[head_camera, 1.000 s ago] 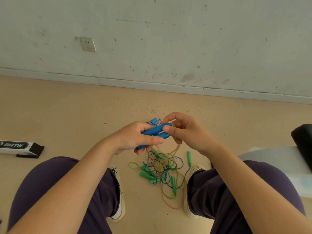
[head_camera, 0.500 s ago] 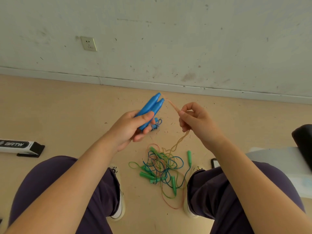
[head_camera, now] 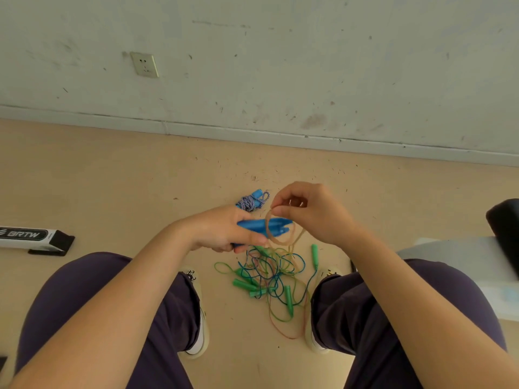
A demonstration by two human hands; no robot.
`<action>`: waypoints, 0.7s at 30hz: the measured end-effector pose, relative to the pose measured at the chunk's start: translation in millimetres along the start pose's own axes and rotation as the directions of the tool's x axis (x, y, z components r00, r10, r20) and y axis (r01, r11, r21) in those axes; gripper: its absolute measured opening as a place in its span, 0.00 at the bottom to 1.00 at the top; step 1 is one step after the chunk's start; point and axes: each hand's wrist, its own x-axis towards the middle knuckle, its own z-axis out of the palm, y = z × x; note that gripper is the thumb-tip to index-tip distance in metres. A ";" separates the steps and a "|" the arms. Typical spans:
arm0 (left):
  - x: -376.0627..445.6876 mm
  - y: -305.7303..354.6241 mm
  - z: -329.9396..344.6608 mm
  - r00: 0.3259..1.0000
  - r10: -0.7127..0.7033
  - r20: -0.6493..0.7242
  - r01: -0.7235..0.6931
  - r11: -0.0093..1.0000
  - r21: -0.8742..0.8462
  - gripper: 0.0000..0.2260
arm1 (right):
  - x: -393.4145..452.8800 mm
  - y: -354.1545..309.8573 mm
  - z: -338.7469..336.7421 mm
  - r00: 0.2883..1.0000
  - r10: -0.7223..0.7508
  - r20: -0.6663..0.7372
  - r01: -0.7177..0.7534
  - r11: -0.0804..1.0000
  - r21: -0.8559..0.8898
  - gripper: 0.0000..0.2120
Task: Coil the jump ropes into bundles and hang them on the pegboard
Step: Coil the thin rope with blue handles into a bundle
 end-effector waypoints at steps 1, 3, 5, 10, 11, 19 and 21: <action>-1.7 1.1 1.4 0.998 0.013 0.056 -0.013 1.000 -0.010 0.18 | 0.1 -1.2 -2.1 1.000 -0.002 -0.009 0.002 1.000 0.025 0.05; -3.2 3.7 3.5 0.994 0.062 0.086 -0.058 0.997 -0.055 0.18 | -0.2 -2.7 -4.1 1.000 -0.004 0.000 0.004 0.998 0.065 0.03; -3.8 7.1 6.0 0.991 0.102 0.085 -0.093 0.990 -0.103 0.18 | -0.8 -3.3 -2.2 1.000 -0.014 0.012 0.013 0.995 0.103 0.04; -1.5 10.0 14.4 0.987 0.146 0.065 -0.132 0.973 -0.188 0.19 | -1.0 -1.7 3.7 0.999 -0.050 0.003 0.048 0.985 0.163 0.09; -0.6 9.9 15.1 0.987 0.153 0.055 -0.138 0.968 -0.209 0.20 | -1.1 -1.3 3.3 0.999 -0.046 0.004 0.044 0.984 0.171 0.08; 2.4 14.6 8.2 0.977 0.170 -0.131 -0.207 0.907 -0.366 0.19 | -2.8 0.9 -8.9 0.996 -0.002 0.092 -0.026 0.952 0.305 0.07; 1.7 16.3 9.3 0.976 0.166 -0.142 -0.209 0.899 -0.386 0.20 | -4.1 1.8 -7.2 0.991 -0.003 0.137 -0.038 0.955 0.294 0.10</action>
